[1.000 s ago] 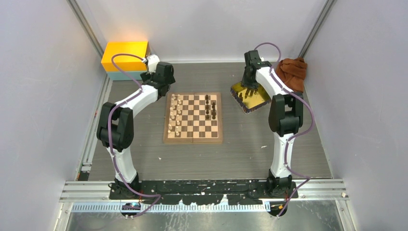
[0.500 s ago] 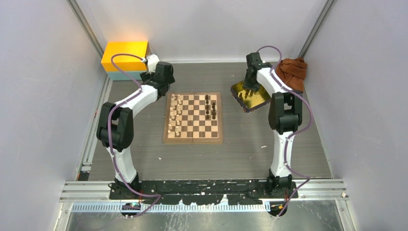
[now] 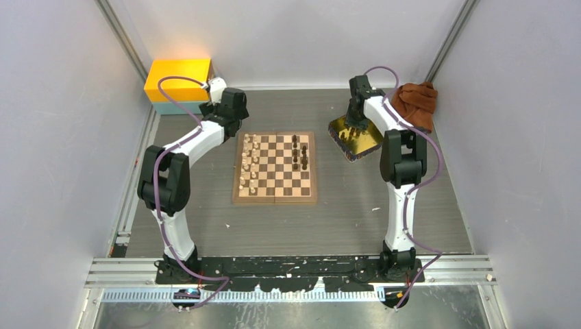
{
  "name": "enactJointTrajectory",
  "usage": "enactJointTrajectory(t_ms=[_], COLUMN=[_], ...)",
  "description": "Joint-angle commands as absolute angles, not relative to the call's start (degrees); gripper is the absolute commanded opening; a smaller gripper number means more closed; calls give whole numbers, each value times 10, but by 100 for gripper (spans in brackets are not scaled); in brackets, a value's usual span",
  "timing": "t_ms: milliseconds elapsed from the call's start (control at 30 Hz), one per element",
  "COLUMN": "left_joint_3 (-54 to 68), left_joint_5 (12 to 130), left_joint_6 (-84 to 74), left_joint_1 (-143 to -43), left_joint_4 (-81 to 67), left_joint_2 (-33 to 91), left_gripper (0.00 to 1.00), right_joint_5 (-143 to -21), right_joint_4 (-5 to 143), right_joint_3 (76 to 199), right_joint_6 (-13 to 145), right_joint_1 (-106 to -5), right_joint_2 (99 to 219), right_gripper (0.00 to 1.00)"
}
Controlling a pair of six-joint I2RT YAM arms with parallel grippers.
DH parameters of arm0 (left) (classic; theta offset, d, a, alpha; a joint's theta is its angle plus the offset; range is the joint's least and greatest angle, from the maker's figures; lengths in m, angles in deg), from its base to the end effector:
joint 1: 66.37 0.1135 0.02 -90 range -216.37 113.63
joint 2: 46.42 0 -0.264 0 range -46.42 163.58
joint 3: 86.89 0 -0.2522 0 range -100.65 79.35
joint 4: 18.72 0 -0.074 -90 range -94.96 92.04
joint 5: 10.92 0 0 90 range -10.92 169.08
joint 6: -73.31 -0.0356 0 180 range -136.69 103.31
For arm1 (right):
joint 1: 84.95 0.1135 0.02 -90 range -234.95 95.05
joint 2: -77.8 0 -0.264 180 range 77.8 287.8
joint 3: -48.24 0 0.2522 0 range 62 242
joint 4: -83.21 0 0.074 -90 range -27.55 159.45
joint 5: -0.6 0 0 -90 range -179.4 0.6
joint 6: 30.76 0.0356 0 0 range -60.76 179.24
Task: Set up the chess pieces on the board
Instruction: Pick up the chess piece from the storage box.
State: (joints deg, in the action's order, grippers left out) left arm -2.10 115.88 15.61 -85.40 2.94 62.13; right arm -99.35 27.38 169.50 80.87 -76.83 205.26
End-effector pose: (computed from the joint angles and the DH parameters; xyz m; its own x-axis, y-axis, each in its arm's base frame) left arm 0.4166 -0.1211 0.2468 -0.3500 -0.3319 -0.8760 -0.4611 0.8750 -0.1473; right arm 0.4785 0.0621 0.1995 -0.8345 0.2477 -0.4922 0.2675 0.9630 0.0310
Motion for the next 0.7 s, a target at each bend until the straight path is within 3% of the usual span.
enactJointTrajectory(t_ms=[0,667], left_joint_3=[-32,-29], left_joint_5=[1164,1163], left_joint_6=[149,151], left_joint_1=[-850,-848], left_joint_4=[-1,1], left_joint_2=[626,627], left_gripper=[94,94], right_joint_5=[-993,-982], right_joint_4=[284,281], right_joint_3=[1728,1721], right_joint_6=[812,814], right_joint_1=[-772,-775], right_joint_2=[2049,2051], right_gripper=[39,34])
